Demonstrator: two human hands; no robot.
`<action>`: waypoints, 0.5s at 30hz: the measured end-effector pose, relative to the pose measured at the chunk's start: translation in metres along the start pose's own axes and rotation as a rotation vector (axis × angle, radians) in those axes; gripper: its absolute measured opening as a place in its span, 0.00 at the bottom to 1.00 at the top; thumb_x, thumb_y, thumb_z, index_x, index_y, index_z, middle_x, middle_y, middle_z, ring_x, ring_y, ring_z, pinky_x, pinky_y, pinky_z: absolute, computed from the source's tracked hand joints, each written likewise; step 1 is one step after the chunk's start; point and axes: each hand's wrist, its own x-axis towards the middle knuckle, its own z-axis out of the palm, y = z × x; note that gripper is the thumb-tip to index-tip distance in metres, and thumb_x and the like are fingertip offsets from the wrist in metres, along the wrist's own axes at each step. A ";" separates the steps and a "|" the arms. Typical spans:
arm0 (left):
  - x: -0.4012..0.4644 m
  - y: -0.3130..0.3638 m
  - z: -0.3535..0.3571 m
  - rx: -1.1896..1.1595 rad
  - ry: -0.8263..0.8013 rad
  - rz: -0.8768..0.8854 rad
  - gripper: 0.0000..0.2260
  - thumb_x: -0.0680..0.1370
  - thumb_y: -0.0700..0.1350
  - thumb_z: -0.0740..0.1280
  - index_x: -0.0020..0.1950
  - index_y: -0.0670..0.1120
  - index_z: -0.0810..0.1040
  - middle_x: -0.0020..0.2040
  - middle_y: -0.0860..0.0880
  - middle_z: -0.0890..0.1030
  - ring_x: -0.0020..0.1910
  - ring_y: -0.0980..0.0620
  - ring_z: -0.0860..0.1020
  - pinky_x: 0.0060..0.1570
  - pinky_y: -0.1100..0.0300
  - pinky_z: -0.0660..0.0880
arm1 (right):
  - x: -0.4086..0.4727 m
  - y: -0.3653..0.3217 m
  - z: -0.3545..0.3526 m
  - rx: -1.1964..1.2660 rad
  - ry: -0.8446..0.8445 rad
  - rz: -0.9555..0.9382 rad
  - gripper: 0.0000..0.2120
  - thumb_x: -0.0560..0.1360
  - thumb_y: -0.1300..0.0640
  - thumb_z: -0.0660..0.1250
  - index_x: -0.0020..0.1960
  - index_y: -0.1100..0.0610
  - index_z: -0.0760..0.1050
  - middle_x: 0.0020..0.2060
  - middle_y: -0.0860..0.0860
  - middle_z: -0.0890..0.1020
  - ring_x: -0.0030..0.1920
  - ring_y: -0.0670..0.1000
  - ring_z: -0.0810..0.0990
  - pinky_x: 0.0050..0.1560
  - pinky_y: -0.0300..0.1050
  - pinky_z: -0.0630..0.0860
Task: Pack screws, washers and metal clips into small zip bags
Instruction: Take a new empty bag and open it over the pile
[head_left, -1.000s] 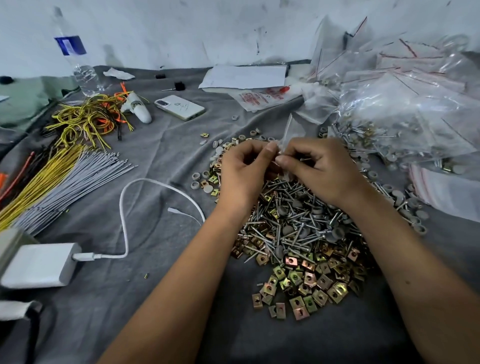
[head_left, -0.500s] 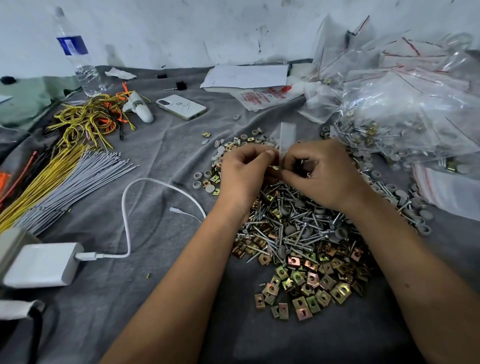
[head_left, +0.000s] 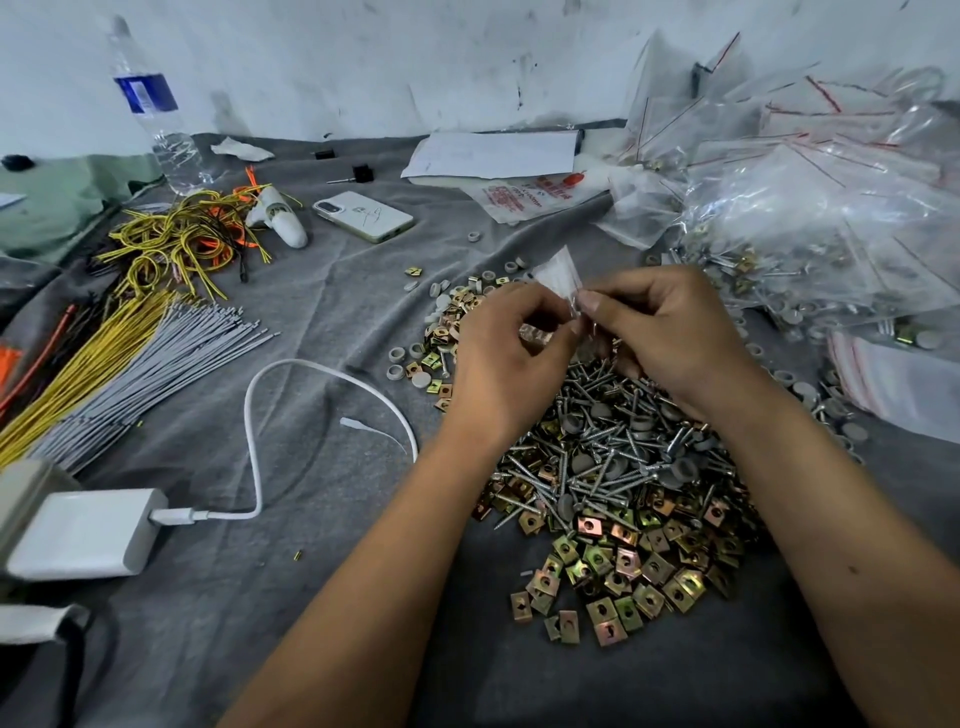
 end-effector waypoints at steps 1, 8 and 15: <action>0.000 -0.002 0.001 0.026 -0.002 0.012 0.06 0.76 0.40 0.76 0.42 0.48 0.81 0.41 0.52 0.81 0.43 0.57 0.79 0.37 0.72 0.72 | 0.000 -0.001 -0.001 -0.014 0.006 0.000 0.11 0.78 0.61 0.73 0.43 0.46 0.86 0.32 0.54 0.85 0.26 0.48 0.78 0.23 0.37 0.70; -0.001 -0.002 0.003 -0.059 0.081 -0.090 0.03 0.77 0.39 0.75 0.46 0.42 0.82 0.41 0.48 0.84 0.40 0.53 0.83 0.41 0.63 0.79 | -0.001 -0.003 0.000 -0.239 0.091 -0.081 0.08 0.74 0.58 0.77 0.43 0.45 0.84 0.33 0.45 0.86 0.32 0.43 0.84 0.33 0.36 0.79; -0.001 0.012 0.000 -0.662 -0.035 -0.443 0.08 0.82 0.38 0.68 0.45 0.38 0.81 0.38 0.42 0.83 0.35 0.49 0.83 0.38 0.58 0.82 | -0.005 -0.006 0.005 -0.257 0.044 -0.122 0.04 0.74 0.57 0.77 0.42 0.49 0.83 0.29 0.42 0.83 0.27 0.42 0.80 0.29 0.32 0.72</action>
